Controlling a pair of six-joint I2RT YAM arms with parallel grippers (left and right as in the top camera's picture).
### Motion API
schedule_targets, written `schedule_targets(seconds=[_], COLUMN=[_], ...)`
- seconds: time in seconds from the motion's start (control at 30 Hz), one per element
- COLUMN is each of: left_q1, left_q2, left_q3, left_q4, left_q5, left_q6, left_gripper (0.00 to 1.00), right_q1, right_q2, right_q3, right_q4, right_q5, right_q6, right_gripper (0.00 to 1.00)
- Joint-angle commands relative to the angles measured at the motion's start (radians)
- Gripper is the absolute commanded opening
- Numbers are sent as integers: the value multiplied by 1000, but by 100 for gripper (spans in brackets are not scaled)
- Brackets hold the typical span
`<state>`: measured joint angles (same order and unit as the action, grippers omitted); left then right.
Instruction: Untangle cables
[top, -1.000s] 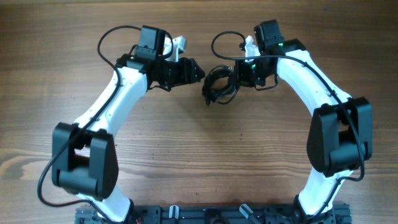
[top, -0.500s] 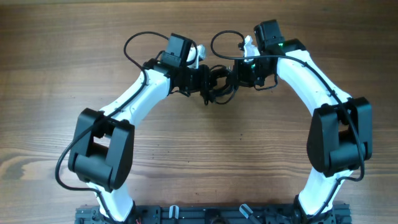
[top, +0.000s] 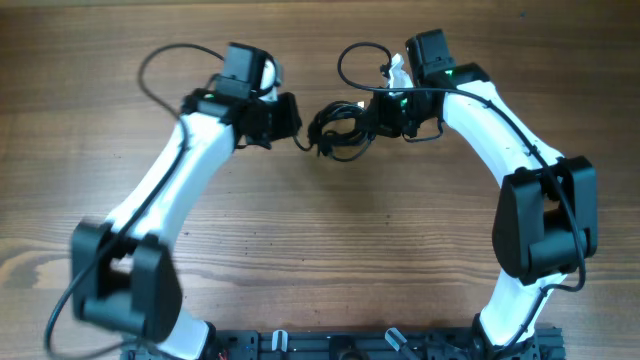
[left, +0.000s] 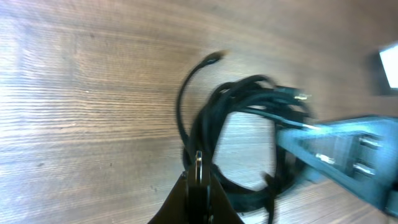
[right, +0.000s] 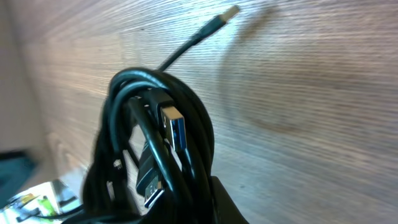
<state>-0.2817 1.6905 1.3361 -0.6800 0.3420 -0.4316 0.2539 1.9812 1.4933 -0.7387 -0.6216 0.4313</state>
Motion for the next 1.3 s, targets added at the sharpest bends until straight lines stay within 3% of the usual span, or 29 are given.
schedule_targets(seconds=[0.0, 0.2, 0.3, 0.43, 0.6, 0.67, 0.8, 1.03, 1.27], left_q1=[4, 4, 4, 5, 5, 5, 5, 5, 26], left_q2=[-110, -91, -90, -90, -90, -90, -90, -90, -90], left_q3=[4, 3, -4, -45, -75, -76, -76, -76, -76], left_q4=[-58, -219, -261, -256, -217, -193, -126, -3, 16], left_q5=[-26, -42, -48, -48, -50, -60, -67, -67, -199], left_q6=[8, 8, 8, 7, 4, 4, 4, 4, 4], left_gripper=[4, 4, 4, 4, 4, 4, 7, 52, 56], right_q1=[-6, -13, -32, -42, -42, -42, -42, -42, -42], right_q2=[-8, -8, -8, -8, -8, -8, -8, -8, -8], right_q3=[3, 3, 3, 3, 3, 3, 3, 3, 3], right_q4=[47, 227, 449, 902, 1464, 1601, 1669, 1662, 1642], right_q5=[-160, -501, -723, -906, -951, -954, -976, -989, -989], right_q6=[63, 96, 192, 523, 986, 1095, 1147, 1116, 1079], right_gripper=[4, 4, 4, 4, 4, 4, 4, 4, 4])
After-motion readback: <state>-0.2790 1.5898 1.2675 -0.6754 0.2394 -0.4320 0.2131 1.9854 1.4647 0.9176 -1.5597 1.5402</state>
